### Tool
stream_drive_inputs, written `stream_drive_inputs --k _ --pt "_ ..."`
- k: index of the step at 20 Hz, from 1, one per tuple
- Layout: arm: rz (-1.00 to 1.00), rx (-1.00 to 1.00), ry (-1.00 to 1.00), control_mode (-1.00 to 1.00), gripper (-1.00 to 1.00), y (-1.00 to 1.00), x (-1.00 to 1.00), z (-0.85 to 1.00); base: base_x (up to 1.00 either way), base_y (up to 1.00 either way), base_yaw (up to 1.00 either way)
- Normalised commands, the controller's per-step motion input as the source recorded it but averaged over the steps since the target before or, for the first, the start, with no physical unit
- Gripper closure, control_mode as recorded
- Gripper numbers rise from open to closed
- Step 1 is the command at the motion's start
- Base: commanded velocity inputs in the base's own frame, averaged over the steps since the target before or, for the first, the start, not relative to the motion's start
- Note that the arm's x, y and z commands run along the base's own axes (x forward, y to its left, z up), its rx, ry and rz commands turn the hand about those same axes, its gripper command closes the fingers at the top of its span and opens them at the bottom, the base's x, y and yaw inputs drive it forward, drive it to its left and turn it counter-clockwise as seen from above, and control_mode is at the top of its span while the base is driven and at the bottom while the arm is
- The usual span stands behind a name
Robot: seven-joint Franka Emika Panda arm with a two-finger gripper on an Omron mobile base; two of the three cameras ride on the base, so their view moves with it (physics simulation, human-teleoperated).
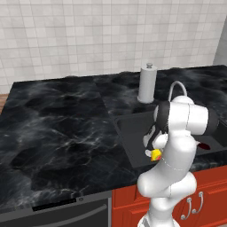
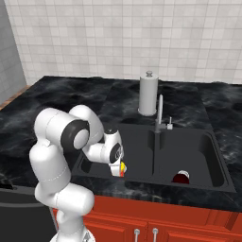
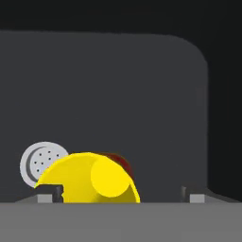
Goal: Move any existing items from the left basin to the right basin for drying. Then move the cup from the counter to the left basin of the sink for washing.
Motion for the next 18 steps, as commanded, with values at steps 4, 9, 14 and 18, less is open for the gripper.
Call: stream_drive_inputs --k 4,9,14,18 --pt "-0.03 0.0 0.0 -1.0 -1.0 0.0 -0.26 0.16 0.0 0.0 0.0" --pt "-0.03 0.0 0.0 -1.0 -1.0 0.0 -0.24 0.26 0.0 0.0 0.0" --pt "-0.03 0.0 0.0 -1.0 -1.0 0.0 -0.18 0.27 0.0 0.0 0.0" --pt "-0.04 0.0 0.0 -1.0 -1.0 0.0 -0.12 0.38 0.0 0.0 0.0"
